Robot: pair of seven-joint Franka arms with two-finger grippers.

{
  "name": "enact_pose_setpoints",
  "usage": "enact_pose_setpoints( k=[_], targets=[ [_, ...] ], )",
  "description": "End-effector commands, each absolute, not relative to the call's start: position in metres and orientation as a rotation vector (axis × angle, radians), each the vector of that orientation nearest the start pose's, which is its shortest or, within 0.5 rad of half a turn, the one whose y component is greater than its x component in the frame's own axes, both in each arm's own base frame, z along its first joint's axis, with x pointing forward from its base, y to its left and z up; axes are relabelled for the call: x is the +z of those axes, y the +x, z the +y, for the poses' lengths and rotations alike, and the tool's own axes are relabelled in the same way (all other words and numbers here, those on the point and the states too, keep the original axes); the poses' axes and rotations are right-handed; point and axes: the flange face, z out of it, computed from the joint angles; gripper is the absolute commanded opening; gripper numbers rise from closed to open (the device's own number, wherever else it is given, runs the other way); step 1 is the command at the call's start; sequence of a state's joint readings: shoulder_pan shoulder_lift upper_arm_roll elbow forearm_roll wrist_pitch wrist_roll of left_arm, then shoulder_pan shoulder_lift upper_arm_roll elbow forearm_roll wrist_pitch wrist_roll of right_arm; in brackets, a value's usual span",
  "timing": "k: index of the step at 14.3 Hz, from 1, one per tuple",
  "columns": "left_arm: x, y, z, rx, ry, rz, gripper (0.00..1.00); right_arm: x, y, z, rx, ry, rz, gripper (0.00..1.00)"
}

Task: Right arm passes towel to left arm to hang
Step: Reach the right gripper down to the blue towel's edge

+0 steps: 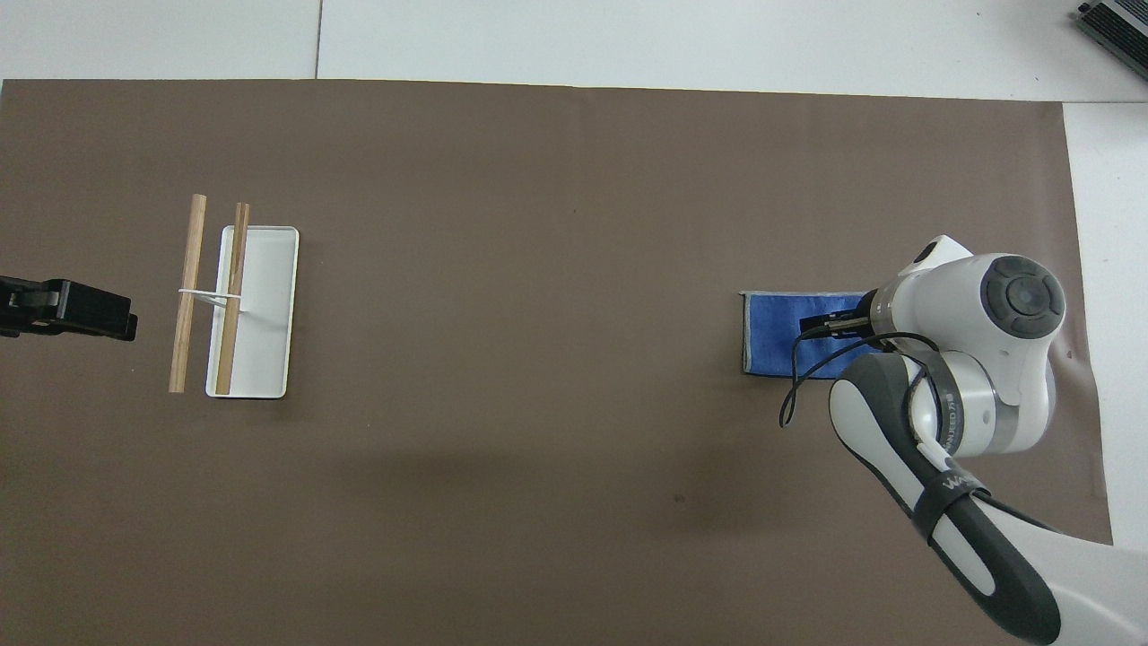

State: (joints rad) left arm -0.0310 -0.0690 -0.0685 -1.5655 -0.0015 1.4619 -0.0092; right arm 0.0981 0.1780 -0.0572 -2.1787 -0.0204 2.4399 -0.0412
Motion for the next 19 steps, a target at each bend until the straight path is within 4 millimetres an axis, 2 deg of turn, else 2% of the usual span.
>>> enact_pose_setpoints(
  k=[1, 4, 14, 15, 16, 19],
  targets=[
    [0.655, 0.515, -0.050, 0.068, -3.135, 0.140, 1.00, 0.301, 0.565, 0.019, -0.148, -3.146, -0.181, 1.00],
    [0.655, 0.515, -0.051, 0.068, -3.135, 0.144, 1.00, 0.295, 0.566, 0.023, -0.147, -3.119, -0.136, 1.00],
    [0.654, 0.515, -0.050, 0.068, -3.135, 0.140, 1.00, 0.279, 0.559, 0.021, -0.143, -3.121, -0.154, 1.00],
    [0.655, 0.515, -0.050, 0.068, -3.135, 0.140, 1.00, 0.279, 0.559, 0.021, -0.143, -3.120, -0.160, 0.88],
    [0.654, 0.515, -0.050, 0.070, -3.135, 0.140, 1.00, 0.279, 0.559, 0.021, -0.141, -3.120, -0.165, 0.71],
    [0.654, 0.515, -0.050, 0.070, -3.135, 0.140, 1.00, 0.279, 0.559, 0.021, -0.141, -3.120, -0.160, 0.33]
  ],
)
